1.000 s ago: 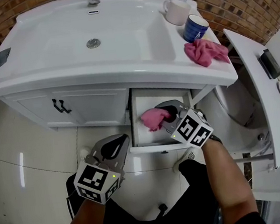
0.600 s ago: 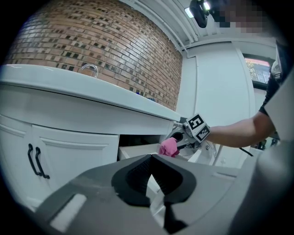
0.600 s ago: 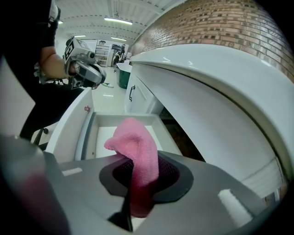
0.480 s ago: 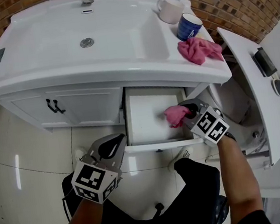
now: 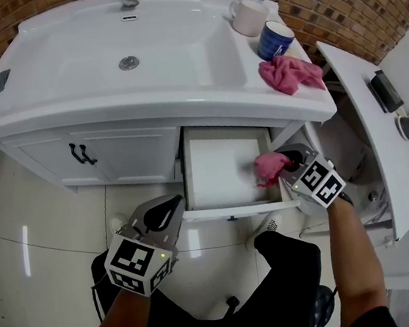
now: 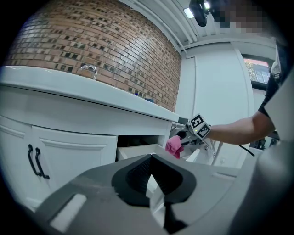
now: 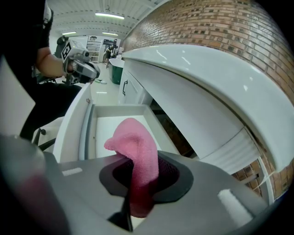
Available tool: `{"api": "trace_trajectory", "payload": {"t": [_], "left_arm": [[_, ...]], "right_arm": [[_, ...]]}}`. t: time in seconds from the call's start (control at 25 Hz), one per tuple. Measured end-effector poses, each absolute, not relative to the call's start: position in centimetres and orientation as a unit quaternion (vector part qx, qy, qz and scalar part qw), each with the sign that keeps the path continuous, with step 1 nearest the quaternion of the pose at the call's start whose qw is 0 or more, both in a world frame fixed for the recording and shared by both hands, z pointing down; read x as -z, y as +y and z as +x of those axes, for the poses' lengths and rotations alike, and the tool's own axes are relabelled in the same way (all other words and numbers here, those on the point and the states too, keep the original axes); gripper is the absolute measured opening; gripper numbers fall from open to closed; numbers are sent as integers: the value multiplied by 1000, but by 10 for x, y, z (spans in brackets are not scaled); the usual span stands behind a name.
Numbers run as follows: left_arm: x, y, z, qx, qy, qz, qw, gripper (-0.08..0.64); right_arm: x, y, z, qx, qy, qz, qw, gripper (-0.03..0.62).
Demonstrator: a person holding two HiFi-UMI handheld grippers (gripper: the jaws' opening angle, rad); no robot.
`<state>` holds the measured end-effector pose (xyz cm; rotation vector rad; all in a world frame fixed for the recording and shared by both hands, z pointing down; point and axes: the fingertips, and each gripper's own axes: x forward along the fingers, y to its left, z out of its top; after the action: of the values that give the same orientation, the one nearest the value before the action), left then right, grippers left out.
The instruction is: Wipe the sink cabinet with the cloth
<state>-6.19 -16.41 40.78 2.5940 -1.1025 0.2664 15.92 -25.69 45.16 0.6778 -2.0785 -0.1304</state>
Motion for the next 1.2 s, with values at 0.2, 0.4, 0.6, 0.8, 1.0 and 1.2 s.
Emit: {"api": "trace_trajectory", "payload": {"t": [0.2, 0.4, 0.6, 0.8, 1.0, 1.2], "left_arm": [[-406, -162, -64, -89, -389, 904, 156, 6], [-399, -157, -70, -86, -392, 903, 155, 6], [-393, -152, -77, -82, -396, 902, 150, 6], [-393, -148, -77, -81, -394, 903, 150, 6], [-394, -147, -73, -81, -388, 906, 149, 6], [-393, -146, -68, -84, -385, 907, 148, 6]], "right_arm": [[-424, -240, 92, 81, -880, 219, 413, 78], [-425, -220, 14, 83, -907, 144, 388, 78], [-438, -210, -18, 76, -910, 109, 394, 78], [-448, -205, -15, 70, -903, 97, 413, 78], [-454, -210, 13, 53, -895, 116, 427, 78], [-453, -221, 62, 41, -884, 153, 440, 78]]}}
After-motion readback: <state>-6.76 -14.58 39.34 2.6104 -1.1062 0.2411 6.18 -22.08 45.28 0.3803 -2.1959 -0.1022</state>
